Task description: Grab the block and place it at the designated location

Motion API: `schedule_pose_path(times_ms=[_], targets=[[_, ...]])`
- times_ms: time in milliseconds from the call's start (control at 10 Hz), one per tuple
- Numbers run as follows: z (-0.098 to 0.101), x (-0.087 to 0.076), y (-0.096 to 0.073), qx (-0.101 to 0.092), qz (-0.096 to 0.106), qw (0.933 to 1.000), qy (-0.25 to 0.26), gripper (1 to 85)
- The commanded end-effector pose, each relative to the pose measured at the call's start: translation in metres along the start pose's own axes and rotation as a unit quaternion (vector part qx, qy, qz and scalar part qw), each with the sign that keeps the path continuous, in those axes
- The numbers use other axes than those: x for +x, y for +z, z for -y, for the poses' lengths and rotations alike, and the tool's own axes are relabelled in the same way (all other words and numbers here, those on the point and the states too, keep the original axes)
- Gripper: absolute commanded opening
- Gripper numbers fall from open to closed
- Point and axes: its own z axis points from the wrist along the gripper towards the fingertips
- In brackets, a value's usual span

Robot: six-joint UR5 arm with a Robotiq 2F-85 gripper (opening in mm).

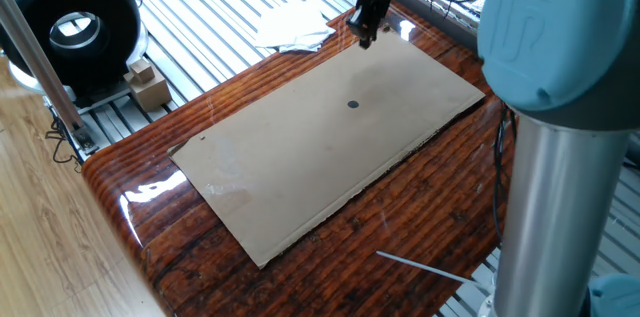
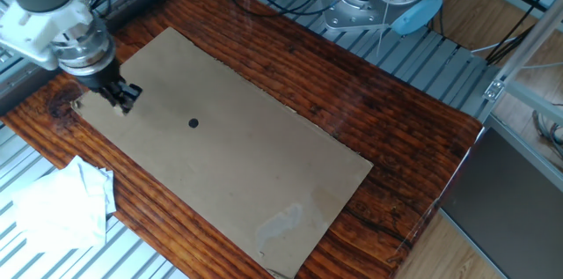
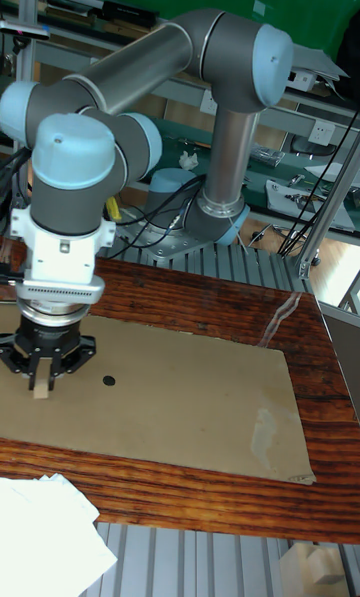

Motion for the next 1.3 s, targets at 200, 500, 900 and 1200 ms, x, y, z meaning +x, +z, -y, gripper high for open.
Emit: schedule_pose_path(times_ms=[200, 500, 900, 1200], targets=[[-0.016, 0.002, -0.003, -0.006, 0.001, 0.9997, 0.026, 1.0], [-0.02, 0.001, -0.003, -0.015, 0.003, 0.9981, 0.06, 1.0], [-0.026, 0.002, -0.003, -0.026, -0.001, 0.9966, 0.078, 1.0], [-0.033, 0.043, 0.012, -0.018, -0.005, 0.9981, 0.058, 1.0]])
